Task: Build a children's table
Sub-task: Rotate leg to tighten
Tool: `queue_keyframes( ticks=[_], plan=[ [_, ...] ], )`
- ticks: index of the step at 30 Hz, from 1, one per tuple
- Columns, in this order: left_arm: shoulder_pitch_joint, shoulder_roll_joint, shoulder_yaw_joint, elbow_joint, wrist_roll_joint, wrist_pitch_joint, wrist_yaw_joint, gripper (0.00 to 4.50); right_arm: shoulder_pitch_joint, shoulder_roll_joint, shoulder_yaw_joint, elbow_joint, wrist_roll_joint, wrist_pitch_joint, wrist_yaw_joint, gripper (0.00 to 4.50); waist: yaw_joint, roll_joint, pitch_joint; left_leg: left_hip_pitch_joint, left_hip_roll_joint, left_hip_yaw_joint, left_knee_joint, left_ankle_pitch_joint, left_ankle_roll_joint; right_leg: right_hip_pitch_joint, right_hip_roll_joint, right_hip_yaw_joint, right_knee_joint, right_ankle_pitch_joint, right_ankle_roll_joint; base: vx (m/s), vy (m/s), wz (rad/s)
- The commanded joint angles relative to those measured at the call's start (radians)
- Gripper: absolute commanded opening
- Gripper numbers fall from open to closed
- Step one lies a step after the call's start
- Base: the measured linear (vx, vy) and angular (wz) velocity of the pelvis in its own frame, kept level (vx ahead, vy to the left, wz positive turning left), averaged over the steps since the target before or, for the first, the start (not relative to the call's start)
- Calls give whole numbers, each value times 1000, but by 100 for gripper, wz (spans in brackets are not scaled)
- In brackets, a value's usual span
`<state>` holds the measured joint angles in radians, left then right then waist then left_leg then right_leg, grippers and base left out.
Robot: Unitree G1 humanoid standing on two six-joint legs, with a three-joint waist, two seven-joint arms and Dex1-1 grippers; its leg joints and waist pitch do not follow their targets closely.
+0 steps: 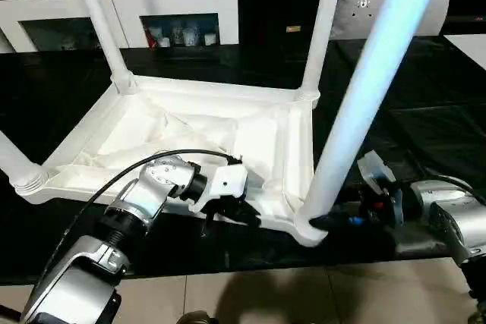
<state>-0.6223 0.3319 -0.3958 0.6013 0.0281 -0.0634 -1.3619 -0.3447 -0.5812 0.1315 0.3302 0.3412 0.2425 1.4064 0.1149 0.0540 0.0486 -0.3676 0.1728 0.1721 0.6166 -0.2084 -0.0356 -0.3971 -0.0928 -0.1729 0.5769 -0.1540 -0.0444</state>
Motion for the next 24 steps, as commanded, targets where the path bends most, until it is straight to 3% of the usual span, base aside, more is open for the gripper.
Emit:
queue_keyframes(
  ticks=[1,2,3,5,7,10,12,14,15,19,24],
  plan=[
    [-10,-45,26,-56,-14,66,83,0,-29,71,-13,33,-50,32,-201,201,-8,-17,-68,10,63,-24,-69,-168,67,57,-83,61,-99,-447,-49,0,0,0],
    [-3,-57,31,-71,-15,94,109,0,-40,98,-18,42,-73,32,-277,200,-11,-12,-68,13,62,-24,-69,-173,58,57,-83,60,-101,-461,-45,0,0,0],
    [4,-73,38,-86,-17,119,140,0,-54,128,-23,55,-91,41,-352,198,-26,-18,-66,4,57,-28,-71,-177,42,64,-81,54,-103,-479,-30,0,0,0],
    [16,-110,50,-110,-15,165,207,0,-77,179,-31,72,-117,60,-476,197,-49,-18,-67,2,55,-31,-70,-189,31,66,-81,49,-107,-493,-17,0,0,0],
    [21,-157,64,-125,0,225,300,0,-96,245,-54,79,-132,103,-617,195,-72,-17,-69,1,53,-29,-67,-178,44,65,-81,54,-106,-454,-32,0,0,0],
    [12,-215,82,-120,19,287,421,0,-120,317,-85,96,-147,135,-765,195,-88,-17,-70,-1,45,-25,-62,-166,58,62,-79,53,-109,-452,-36,0,0,0],
    [0,-260,91,-116,30,324,502,0,-133,370,-111,108,-134,105,-804,195,-89,-18,-71,-2,46,-24,-61,-149,66,62,-79,55,-105,-445,-39,0,0,0],
    [-5,-277,95,-116,33,331,527,0,-135,384,-115,105,-128,88,-808,263,-85,-17,-74,-3,48,-24,-61,-131,81,64,-80,57,-104,-424,-34,0,0,0],
    [-7,-277,93,-116,41,330,531,0,-133,386,-115,99,-130,88,-814,263,-82,-15,-74,-4,50,-24,-62,-120,92,63,-77,58,-101,-401,-36,0,0,0],
    [-2,-254,87,-121,63,325,529,0,-116,380,-113,62,-130,95,-803,293,-76,-11,-76,-3,58,-27,-66,-121,102,64,-80,64,-90,-333,-65,0,0,0],
    [-9,-185,92,-85,75,246,491,0,-61,300,-109,19,-122,42,-674,341,-70,-12,-75,-3,55,-25,-66,-141,106,65,-81,65,-91,-338,-58,0,0,0]
  ],
)
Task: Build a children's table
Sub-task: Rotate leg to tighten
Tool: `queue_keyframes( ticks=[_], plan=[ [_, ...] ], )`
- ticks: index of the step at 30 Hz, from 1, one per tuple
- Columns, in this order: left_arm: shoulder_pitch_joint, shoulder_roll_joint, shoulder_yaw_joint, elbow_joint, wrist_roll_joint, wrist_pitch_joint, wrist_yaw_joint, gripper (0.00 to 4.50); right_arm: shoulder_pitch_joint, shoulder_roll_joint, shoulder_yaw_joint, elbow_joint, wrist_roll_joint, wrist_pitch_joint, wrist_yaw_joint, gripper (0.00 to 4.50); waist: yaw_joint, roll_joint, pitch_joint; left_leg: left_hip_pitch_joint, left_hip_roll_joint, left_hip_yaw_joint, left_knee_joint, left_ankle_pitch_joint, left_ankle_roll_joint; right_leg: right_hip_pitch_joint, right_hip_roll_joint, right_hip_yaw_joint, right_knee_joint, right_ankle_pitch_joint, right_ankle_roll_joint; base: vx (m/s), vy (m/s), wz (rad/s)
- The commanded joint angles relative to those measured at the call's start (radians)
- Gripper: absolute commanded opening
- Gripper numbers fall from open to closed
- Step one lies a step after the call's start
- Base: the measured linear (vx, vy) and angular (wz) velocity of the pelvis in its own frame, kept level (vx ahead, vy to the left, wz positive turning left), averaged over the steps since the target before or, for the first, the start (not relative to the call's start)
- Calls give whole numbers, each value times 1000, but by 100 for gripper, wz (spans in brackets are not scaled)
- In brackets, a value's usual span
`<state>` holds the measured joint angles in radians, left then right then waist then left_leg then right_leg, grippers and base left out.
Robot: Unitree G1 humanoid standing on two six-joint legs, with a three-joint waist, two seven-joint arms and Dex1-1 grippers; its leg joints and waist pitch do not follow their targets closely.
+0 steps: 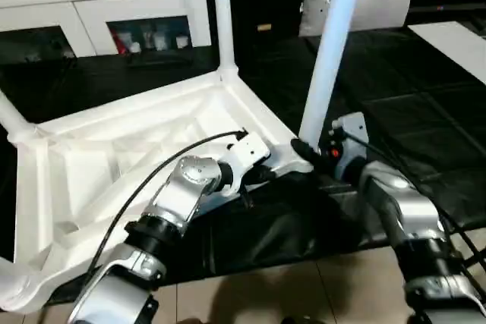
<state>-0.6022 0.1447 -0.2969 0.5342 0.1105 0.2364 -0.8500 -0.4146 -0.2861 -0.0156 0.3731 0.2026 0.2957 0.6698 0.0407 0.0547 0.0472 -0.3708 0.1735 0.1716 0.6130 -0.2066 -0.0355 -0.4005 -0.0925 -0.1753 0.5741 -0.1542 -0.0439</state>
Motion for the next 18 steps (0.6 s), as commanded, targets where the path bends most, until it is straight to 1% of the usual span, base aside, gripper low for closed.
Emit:
queue_keyframes(
  ticks=[1,2,5,6,8,9,10,11,12,13,14,15,18],
  plan=[
    [-32,17,-5,-5,-9,-79,-40,0,25,-20,34,-31,28,-31,108,352,6,-13,-73,2,55,-24,-62,-149,108,68,-81,67,-90,-346,-56,0,0,0],
    [-33,24,-7,-1,-8,-83,-49,0,30,-30,34,-33,30,-35,122,356,8,-12,-72,2,56,-24,-62,-152,108,67,-82,67,-92,-352,-52,0,0,0],
    [-40,58,-18,23,-7,-122,-107,0,50,-87,33,-41,37,-61,201,395,15,-13,-69,4,56,-24,-64,-168,105,66,-80,66,-96,-382,-43,0,0,0],
    [-41,67,-20,28,-11,-133,-128,0,54,-104,31,-46,42,-63,225,401,19,-12,-70,6,55,-23,-64,-172,103,66,-80,66,-97,-388,-42,0,0,0],
    [-44,83,-25,36,-14,-154,-159,0,57,-130,27,-48,44,-69,254,417,22,-13,-70,5,57,-24,-65,-168,99,66,-81,66,-95,-384,-46,0,0,0],
    [-47,119,-41,53,-27,-223,-240,0,59,-183,22,-52,51,-82,324,429,25,-11,-71,4,54,-25,-63,-165,105,67,-79,65,-96,-378,-45,0,0,0],
    [-47,123,-43,55,-29,-232,-250,0,60,-189,22,-53,53,-83,334,429,28,-12,-74,2,59,-26,-63,-152,107,69,-80,68,-86,-349,-49,0,0,0],
    [-47,132,-47,60,-33,-253,-277,0,62,-203,23,-57,58,-89,363,429,28,-12,-73,2,59,-25,-63,-148,112,68,-79,69,-87,-341,-51,0,0,0],
    [-47,132,-47,60,-33,-253,-277,0,62,-203,23,-57,58,-89,363,429,29,-12,-74,1,59,-25,-62,-145,113,69,-80,69,-83,-330,-54,0,0,0],
    [-48,154,-60,68,-39,-287,-344,0,70,-241,31,-71,74,-107,444,429,34,-15,-75,1,58,-23,-61,-142,118,69,-81,68,-82,-322,-63,0,0,0],
    [-48,170,-69,69,-42,-299,-385,0,73,-257,37,-75,78,-127,481,429,36,-14,-74,1,59,-23,-61,-142,120,70,-82,69,-82,-326,-62,0,0,0],
    [-50,181,-75,74,-42,-313,-413,0,73,-267,42,-74,80,-148,508,429,41,-12,-74,3,62,-22,-62,-146,124,66,-83,69,-83,-338,-61,0,0,0],
    [-57,203,-92,84,-46,-348,-485,0,76,-283,58,-81,106,-140,592,429,51,-11,-73,8,67,-22,-64,-151,120,63,-81,70,-83,-344,-70,0,0,0]
  ],
)
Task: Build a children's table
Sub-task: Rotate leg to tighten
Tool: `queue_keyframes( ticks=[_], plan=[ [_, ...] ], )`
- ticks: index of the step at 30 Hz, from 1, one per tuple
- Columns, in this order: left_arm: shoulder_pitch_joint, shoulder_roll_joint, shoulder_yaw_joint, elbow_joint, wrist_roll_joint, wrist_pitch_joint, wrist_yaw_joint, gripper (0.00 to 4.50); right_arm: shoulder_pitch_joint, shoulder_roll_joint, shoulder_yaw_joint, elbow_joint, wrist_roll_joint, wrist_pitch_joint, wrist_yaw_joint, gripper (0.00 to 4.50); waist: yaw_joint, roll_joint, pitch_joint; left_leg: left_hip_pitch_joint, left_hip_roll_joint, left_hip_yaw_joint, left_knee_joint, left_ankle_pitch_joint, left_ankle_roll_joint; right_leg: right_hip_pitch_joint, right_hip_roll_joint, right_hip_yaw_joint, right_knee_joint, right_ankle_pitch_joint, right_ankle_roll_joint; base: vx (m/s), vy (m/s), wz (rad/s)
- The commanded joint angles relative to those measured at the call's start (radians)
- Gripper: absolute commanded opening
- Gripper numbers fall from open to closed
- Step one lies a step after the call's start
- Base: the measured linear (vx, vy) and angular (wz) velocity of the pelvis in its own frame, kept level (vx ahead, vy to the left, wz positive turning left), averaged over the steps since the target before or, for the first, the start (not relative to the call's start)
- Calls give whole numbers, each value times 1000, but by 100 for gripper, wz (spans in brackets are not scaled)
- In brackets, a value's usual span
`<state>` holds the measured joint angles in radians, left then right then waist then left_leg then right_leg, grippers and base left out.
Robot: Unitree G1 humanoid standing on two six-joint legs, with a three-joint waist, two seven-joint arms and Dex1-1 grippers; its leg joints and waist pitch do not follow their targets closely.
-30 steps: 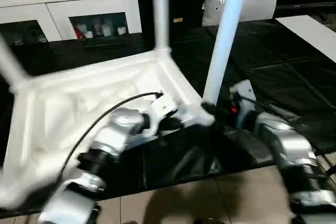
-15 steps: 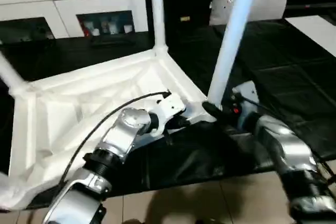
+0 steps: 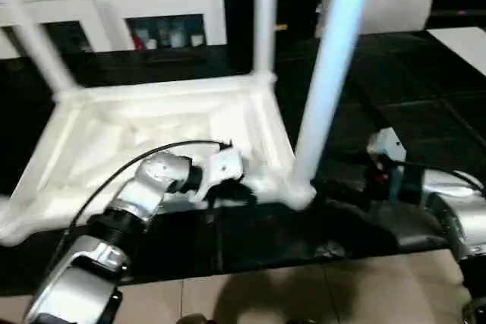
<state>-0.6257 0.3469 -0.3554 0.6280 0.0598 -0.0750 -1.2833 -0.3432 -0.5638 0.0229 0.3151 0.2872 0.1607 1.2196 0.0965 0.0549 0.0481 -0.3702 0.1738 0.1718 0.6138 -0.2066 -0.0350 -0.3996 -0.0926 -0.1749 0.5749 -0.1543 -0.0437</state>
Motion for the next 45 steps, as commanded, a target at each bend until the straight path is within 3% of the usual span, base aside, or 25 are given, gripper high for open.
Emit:
queue_keyframes(
  ticks=[1,7,17,21,23,31,35,38,39,41,42,44,45],
  plan=[
    [-35,4,-42,-10,1,-46,-76,0,7,-12,31,-29,33,4,81,429,1,-19,-71,7,66,-21,-66,-161,115,62,-83,69,-85,-367,-72,0,0,0],
    [-24,12,-74,-37,-23,-76,-173,0,10,-29,68,-58,70,55,187,372,19,-22,-75,9,70,-21,-66,-136,109,62,-87,75,-80,-352,-76,0,0,0],
    [-34,5,-86,-40,-31,-92,-219,0,-3,-43,116,-46,65,85,265,291,28,-25,-74,9,69,-20,-66,-132,98,61,-86,73,-84,-385,-57,0,0,0],
    [-35,11,-89,-39,-34,-91,-229,0,-7,-45,123,-45,76,107,279,279,32,-26,-75,9,67,-20,-66,-126,98,62,-86,73,-84,-386,-54,0,0,0],
    [-32,15,-89,-41,-36,-90,-239,0,-10,-42,126,-48,87,125,288,244,34,-26,-75,9,68,-21,-66,-121,98,62,-86,72,-83,-383,-52,0,0,0],
    [-16,4,-73,-58,-51,-38,-215,0,13,-2,116,-99,124,179,248,205,36,-23,-74,11,70,-22,-68,-133,85,62,-86,73,-86,-393,-48,0,0,0],
    [-8,-14,-57,-69,-41,28,-141,0,13,45,107,-112,90,214,107,204,30,-21,-70,14,66,-21,-69,-149,66,58,-85,69,-93,-430,-41,0,0,0],
    [7,-46,-32,-92,-34,100,-34,0,-21,137,77,-65,2,226,-152,203,8,-21,-65,14,59,-24,-71,-178,35,60,-85,60,-104,-498,-13,0,0,0],
    [13,-70,-18,-100,-26,121,37,0,-37,175,65,-49,-27,237,-254,202,-7,-17,-64,13,56,-28,-71,-196,22,61,-84,54,-109,-518,-4,0,0,0],
    [17,-91,-7,-109,-16,139,99,0,-47,205,57,-42,-50,251,-335,200,-33,-18,-61,14,52,-31,-67,-220,8,61,-82,44,-117,-546,12,0,0,0],
    [19,-104,-3,-112,-10,149,128,0,-52,221,51,-39,-59,269,-376,199,-45,-19,-64,15,48,-30,-65,-222,16,64,-85,47,-120,-541,15,0,0,0],
    [24,-153,3,-122,13,182,227,0,-75,281,32,-16,-84,315,-513,199,-64,-17,-64,7,58,-34,-71,-214,25,66,-81,50,-112,-492,-5,0,0,0],
    [25,-170,6,-125,17,193,256,0,-81,296,27,-8,-89,318,-547,199,-73,-16,-65,10,57,-35,-68,-224,27,65,-83,47,-116,-496,-7,0,0,0]
  ],
)
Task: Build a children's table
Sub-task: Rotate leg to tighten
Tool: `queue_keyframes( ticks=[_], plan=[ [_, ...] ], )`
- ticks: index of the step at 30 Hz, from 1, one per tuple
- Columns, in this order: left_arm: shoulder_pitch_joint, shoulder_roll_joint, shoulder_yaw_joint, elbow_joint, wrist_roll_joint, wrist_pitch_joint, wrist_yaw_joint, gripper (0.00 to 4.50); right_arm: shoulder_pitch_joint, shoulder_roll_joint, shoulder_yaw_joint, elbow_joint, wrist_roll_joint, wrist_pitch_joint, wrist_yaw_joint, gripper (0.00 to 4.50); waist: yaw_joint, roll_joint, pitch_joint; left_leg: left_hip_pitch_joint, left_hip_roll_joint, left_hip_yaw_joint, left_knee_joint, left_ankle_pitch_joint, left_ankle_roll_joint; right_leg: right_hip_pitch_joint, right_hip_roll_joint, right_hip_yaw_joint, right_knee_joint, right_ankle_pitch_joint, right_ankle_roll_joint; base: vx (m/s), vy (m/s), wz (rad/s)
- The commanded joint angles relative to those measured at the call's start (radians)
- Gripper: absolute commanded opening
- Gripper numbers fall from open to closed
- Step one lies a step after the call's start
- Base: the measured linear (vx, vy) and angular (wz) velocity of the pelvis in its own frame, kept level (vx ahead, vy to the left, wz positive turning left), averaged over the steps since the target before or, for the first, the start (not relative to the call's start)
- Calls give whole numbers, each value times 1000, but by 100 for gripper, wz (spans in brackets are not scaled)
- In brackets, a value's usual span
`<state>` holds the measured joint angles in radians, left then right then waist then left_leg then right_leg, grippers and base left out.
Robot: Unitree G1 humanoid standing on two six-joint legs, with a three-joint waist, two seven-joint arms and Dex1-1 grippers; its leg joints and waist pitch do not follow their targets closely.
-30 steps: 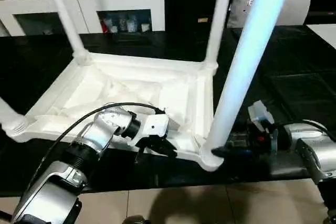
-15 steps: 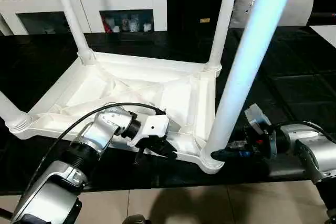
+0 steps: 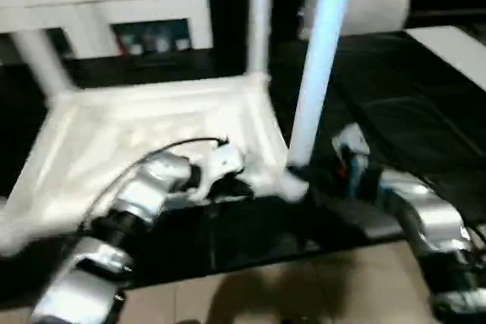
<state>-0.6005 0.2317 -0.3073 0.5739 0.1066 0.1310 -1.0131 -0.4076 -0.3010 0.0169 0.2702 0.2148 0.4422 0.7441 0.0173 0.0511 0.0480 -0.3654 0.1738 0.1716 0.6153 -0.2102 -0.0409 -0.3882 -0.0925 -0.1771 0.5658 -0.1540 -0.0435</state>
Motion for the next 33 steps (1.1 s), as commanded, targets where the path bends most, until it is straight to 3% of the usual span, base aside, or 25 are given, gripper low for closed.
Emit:
queue_keyframes(
  ticks=[1,3,5,8,10,13,14,18,22,26,30,31,33],
  plan=[
    [0,-62,-40,-74,-29,-6,-4,0,-18,38,32,39,-19,33,-83,199,2,-14,-67,6,52,-31,-67,-213,42,54,-86,53,-107,-490,-11,0,0,0],
    [1,-100,-31,-88,-42,23,25,0,-24,55,31,50,-29,-11,-108,199,3,-15,-68,4,51,-28,-66,-186,60,54,-88,59,-103,-464,-21,0,0,0],
    [2,-124,-26,-102,-41,44,56,0,-25,79,16,51,-28,-33,-129,250,1,-15,-69,-1,55,-29,-67,-166,76,55,-86,62,-96,-427,-34,0,0,0],
    [-3,-118,-27,-96,-32,36,67,0,-19,78,-5,39,-5,-24,-113,270,4,-12,-74,-1,62,-31,-68,-133,87,58,-88,68,-84,-364,-64,0,0,0],
    [-7,-98,-25,-84,-21,21,60,0,-6,52,-6,27,-1,-30,-73,298,20,-9,-81,-4,69,-30,-65,-64,113,58,-87,77,-62,-238,-105,0,0,0],
    [-10,-62,-23,-69,-12,3,41,0,20,-8,14,15,-7,-59,0,316,35,-11,-83,-6,67,-26,-61,-43,138,60,-88,80,-52,-164,-125,0,0,0],
    [-10,-50,-25,-64,-10,-11,29,0,28,-23,15,9,2,-64,26,331,37,-8,-81,-6,67,-26,-61,-43,140,60,-89,80,-51,-165,-128,0,0,0],
    [-6,-1,-33,-44,-13,-99,-36,0,61,-107,9,-32,38,-87,170,361,52,-13,-74,0,64,-22,-66,-120,122,58,-87,77,-71,-294,-92,0,0,0],
    [-9,24,-41,-27,-17,-138,-82,0,69,-164,19,-27,23,-117,234,396,50,-16,-71,2,62,-22,-67,-150,99,55,-86,74,-79,-362,-65,0,0,0],
    [-16,79,-73,-8,-33,-187,-217,0,86,-267,48,-64,72,-107,437,396,57,-20,-72,0,65,-22,-66,-150,110,55,-84,75,-77,-365,-59,0,0,0],
    [-16,112,-97,-11,-42,-229,-314,0,93,-313,76,-91,113,-89,566,396,73,-20,-73,1,68,-22,-65,-136,127,53,-85,76,-72,-351,-67,0,0,0],
    [-15,118,-102,-12,-44,-234,-331,0,94,-320,83,-92,117,-89,586,369,75,-18,-72,4,71,-21,-67,-139,125,50,-85,77,-73,-358,-70,0,0,0],
    [-15,128,-112,-15,-46,-250,-368,0,88,-329,97,-82,116,-98,617,358,80,-20,-72,5,72,-21,-67,-139,116,49,-87,78,-73,-363,-76,0,0,0]
  ],
)
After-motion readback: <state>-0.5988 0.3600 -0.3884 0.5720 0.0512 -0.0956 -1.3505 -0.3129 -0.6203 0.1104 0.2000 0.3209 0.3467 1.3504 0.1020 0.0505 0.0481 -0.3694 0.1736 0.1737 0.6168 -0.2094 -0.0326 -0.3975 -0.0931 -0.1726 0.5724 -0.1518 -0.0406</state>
